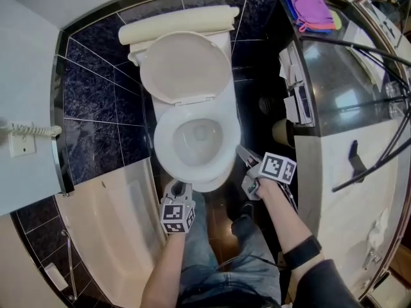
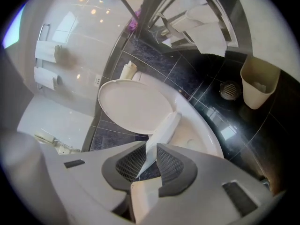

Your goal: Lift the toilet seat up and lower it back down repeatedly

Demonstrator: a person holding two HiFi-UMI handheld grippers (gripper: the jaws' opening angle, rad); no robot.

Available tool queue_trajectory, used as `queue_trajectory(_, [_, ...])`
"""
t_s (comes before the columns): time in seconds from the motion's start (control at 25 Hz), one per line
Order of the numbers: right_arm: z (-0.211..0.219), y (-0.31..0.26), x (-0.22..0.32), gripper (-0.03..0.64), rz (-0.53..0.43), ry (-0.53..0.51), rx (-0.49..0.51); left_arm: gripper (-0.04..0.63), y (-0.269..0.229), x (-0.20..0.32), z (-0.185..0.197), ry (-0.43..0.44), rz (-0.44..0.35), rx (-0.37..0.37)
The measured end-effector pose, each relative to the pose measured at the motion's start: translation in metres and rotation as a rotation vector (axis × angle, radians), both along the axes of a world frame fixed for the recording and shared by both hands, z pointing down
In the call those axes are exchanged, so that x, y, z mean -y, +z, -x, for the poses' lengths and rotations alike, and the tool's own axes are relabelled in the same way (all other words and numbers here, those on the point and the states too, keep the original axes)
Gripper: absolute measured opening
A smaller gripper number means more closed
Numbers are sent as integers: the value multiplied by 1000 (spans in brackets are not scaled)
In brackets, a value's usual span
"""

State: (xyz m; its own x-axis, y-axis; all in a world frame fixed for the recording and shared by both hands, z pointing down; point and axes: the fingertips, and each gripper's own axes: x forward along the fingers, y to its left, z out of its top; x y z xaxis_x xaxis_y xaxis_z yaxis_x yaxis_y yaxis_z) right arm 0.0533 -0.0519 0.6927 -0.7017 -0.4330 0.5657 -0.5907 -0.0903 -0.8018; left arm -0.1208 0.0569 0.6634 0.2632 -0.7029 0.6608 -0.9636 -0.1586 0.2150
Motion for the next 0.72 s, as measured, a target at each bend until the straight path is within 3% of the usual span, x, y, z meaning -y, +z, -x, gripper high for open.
queue_trajectory(0.16, [-2,-50,11,2,-146,-61,-120,0,-25,31,6,14,-31,10])
queue_trajectory(0.32, [-4,-97,18,0,-265,-100,-204,0,-48,70,17,10,-74,25])
queue_trajectory(0.72, [1,-158,32,0,-385,-118,-255,0,-95,180,43,71,-171,84])
